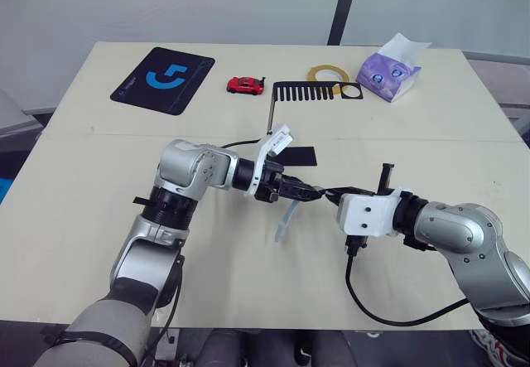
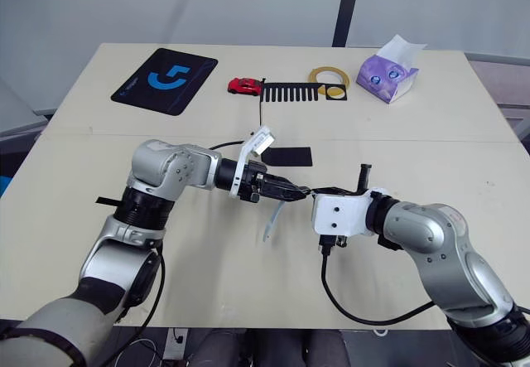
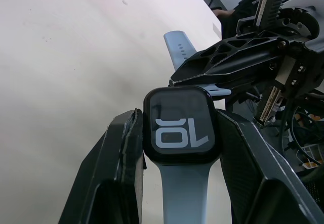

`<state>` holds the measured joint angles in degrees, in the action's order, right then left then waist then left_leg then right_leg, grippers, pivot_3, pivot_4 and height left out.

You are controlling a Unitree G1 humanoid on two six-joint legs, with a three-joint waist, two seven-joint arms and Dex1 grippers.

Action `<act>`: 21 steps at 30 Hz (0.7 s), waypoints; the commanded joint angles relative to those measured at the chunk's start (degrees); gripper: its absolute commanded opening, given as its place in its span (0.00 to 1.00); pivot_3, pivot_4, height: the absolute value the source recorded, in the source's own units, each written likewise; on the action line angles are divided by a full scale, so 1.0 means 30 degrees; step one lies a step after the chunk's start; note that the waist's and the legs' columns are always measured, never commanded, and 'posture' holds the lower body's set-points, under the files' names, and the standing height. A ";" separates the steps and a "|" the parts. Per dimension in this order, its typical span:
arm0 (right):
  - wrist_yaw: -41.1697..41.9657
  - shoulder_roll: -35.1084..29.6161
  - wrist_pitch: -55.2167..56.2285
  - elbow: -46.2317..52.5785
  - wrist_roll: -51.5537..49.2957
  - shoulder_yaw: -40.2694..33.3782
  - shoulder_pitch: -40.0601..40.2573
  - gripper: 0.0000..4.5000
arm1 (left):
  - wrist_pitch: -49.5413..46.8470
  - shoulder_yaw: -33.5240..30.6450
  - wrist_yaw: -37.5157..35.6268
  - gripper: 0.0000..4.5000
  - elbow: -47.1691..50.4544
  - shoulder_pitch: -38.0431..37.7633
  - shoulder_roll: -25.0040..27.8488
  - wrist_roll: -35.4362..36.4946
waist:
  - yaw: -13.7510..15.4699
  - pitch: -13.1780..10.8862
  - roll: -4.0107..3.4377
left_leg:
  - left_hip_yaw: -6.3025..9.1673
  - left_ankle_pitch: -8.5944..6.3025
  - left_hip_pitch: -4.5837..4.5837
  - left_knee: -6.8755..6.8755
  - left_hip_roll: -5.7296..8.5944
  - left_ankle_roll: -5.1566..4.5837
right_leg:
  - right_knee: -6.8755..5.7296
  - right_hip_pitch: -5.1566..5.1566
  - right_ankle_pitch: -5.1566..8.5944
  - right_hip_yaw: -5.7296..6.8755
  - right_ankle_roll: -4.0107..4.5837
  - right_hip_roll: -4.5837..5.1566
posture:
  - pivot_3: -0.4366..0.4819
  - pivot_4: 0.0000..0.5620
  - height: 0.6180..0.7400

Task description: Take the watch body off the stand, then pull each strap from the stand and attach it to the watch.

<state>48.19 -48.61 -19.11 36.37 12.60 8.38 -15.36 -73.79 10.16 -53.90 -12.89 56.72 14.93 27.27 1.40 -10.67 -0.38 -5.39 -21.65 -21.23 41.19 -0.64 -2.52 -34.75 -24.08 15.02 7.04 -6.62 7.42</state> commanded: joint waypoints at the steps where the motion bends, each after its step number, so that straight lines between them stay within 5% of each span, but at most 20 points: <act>1: -0.0078 0.0264 0.0213 0.0476 -0.0025 -0.0056 -0.0560 0.00 | 0.0002 0.0181 -0.0356 0.38 0.0973 0.0617 -0.0620 0.1035 | 0.0004 0.0000 0.0000 | -0.0001 0.0000 -0.0001 0.0000 0.0000 0.0000 | 0.0001 0.0000 0.0000 0.0001 0.0000 0.0000 | 0.48 0.27 0.98; 21: -0.0073 0.0252 0.0336 0.0377 0.0054 -0.0053 -0.0541 0.00 | 0.0097 0.0118 -0.0223 0.38 0.1042 0.0493 -0.0767 0.0969 | 0.0001 0.0000 0.0000 | -0.0001 0.0001 -0.0001 0.0000 0.0000 0.0001 | 0.0001 0.0000 0.0000 0.0001 0.0000 0.0000 | 0.48 0.27 0.98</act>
<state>48.21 -48.58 -19.11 35.74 13.05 8.56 -15.82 -73.77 10.06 -53.84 -12.58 56.90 14.44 27.27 1.41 -10.67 -0.38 -5.39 -21.65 -21.23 41.19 -0.64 -2.52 -34.75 -24.08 15.02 7.04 -6.62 7.42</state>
